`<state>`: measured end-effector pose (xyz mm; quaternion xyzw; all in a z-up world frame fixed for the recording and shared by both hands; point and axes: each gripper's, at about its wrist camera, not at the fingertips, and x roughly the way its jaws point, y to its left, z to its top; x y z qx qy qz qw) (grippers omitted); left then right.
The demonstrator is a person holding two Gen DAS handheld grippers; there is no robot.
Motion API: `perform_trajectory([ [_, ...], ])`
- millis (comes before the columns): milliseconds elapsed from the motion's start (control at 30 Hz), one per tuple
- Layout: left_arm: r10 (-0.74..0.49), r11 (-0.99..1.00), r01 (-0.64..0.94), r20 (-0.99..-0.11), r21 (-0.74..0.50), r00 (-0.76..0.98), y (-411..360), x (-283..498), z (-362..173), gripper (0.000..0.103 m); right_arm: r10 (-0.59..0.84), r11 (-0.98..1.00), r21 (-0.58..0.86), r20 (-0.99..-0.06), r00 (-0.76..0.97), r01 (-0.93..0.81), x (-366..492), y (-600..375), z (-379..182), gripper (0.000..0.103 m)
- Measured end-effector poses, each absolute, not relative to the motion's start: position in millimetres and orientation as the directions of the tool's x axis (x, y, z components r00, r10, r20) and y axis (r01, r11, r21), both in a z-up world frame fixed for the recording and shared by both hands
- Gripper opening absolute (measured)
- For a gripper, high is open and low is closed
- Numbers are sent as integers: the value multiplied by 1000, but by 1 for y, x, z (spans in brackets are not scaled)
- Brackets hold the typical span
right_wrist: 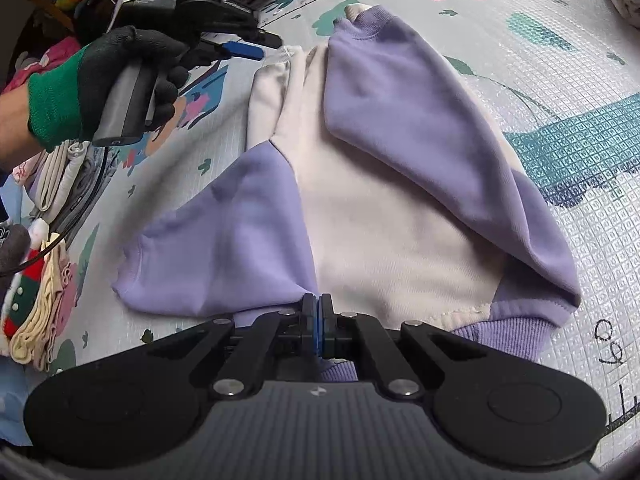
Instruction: Fold clothes
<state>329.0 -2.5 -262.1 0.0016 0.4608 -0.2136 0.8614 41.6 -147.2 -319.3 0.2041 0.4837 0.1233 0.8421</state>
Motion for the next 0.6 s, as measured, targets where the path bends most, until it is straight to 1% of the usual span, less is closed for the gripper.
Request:
perform_trajectory([
  [67,-319,912,387,-827,-136,463,-10,326,-271,25,406,886,465,-766,498,-8,42,-148,-320,3],
  [100,-313,910,397,-827,-120,467,-12,324,-273,27,407,885,465,-767,496,-6,42,-149,-320,3],
  [200,-300,920,372,-829,-121,472,-10,326,-266,27,405,887,463,-771,492,-4,43,-149,-319,3],
  [267,-328,919,365,-805,-150,495,-6,323,-255,28,404,887,461,-771,491,-6,43,-149,-319,4],
  [367,-371,892,426,-781,-150,503,-9,314,-248,28,406,885,466,-769,493,-2,42,-149,-319,6],
  [433,-375,872,470,-799,-133,470,-16,308,-254,28,405,885,466,-770,493,1,41,-148,-319,7],
  [467,-341,873,476,-825,-101,451,-20,308,-262,31,404,886,463,-771,492,0,41,-148,-319,7],
  [500,-289,880,471,-859,-64,422,-22,310,-273,31,403,888,461,-775,487,-2,42,-147,-319,7],
  [533,-253,883,467,-880,-41,402,-23,312,-280,35,403,889,458,-778,482,-4,43,-147,-319,7],
  [600,-281,883,464,-868,-67,409,-20,311,-277,35,402,892,452,-784,472,-9,44,-146,-319,7],
])
